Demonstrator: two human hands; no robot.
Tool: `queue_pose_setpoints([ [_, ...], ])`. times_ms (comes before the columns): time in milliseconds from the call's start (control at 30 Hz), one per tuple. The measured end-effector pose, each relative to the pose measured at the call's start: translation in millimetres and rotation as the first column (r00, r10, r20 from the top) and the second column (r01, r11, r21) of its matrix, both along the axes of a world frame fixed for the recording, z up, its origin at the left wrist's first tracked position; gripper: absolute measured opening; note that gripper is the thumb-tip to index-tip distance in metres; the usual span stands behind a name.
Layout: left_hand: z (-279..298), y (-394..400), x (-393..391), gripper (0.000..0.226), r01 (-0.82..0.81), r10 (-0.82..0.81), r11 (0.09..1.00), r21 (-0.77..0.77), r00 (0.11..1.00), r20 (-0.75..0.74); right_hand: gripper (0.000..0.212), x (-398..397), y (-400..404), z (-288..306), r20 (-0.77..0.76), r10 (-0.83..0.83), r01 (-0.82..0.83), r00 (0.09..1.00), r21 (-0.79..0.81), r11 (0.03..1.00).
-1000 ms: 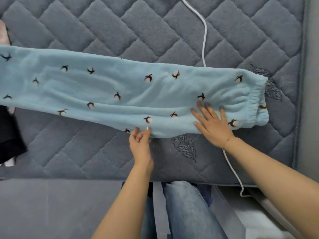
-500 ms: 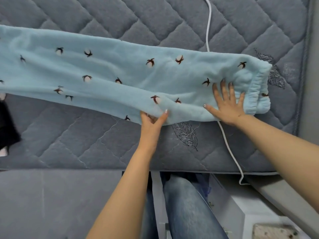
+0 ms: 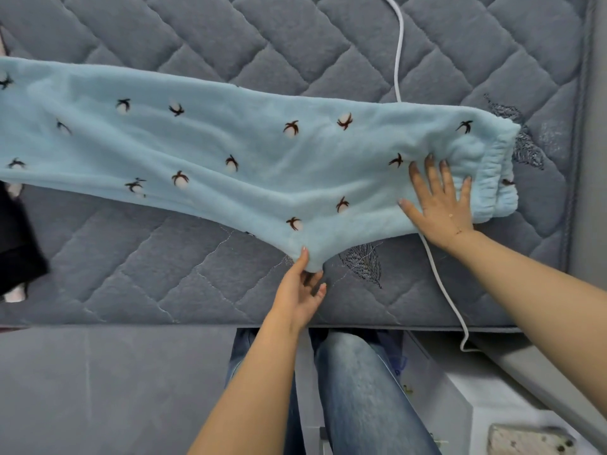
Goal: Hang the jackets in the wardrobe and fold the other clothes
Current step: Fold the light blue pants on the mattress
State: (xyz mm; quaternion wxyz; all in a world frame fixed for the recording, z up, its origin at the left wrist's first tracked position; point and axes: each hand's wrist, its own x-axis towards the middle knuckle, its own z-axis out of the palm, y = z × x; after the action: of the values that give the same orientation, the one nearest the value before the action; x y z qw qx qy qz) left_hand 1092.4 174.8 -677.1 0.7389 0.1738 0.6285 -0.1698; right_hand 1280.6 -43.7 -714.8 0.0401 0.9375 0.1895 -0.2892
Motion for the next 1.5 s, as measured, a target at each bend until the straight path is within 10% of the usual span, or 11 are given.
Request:
queue_pose_setpoints([
  [367, -17, -15, 10, 0.043, 0.085, -0.065, 0.982, 0.171, 0.991, -0.118, 0.062, 14, -67, 3, -0.071, -0.056, 0.052, 0.996, -0.051, 0.997],
  [600, -1, 23, 26, 0.046, 0.006, 0.015, 0.917, 0.399, 0.999, -0.052, 0.043, -37, -21, 50, 0.169, -0.267, 0.188, 0.949, 0.376, 0.907],
  [833, -4, 130, 51, 0.057, -0.283, 0.293, 0.806, 0.520, 0.954, 0.066, 0.050, -108, 122, 45, -0.102, 0.260, -0.176, 0.960, 0.501, 0.848],
  [1067, -16, 218, 56, 0.065, -0.412, 0.449, 0.650, 0.639, 0.886, 0.114, 0.034, -117, 214, 20, -0.088, 0.224, -0.174, 0.971, 0.384, 0.907],
  [1267, -22, 251, 19, 0.075, -0.267, 0.248, 0.660, 0.702, 0.960, 0.132, 0.032, -115, 207, 25, -0.163, 0.253, -0.149, 0.954, 0.476, 0.867],
  [1500, -14, 360, 4, 0.058, -0.262, 0.200, 0.696, 0.668, 0.965, 0.170, 0.039, -128, 302, 36, 0.089, 0.189, -0.209, 0.978, 0.456, 0.865],
])
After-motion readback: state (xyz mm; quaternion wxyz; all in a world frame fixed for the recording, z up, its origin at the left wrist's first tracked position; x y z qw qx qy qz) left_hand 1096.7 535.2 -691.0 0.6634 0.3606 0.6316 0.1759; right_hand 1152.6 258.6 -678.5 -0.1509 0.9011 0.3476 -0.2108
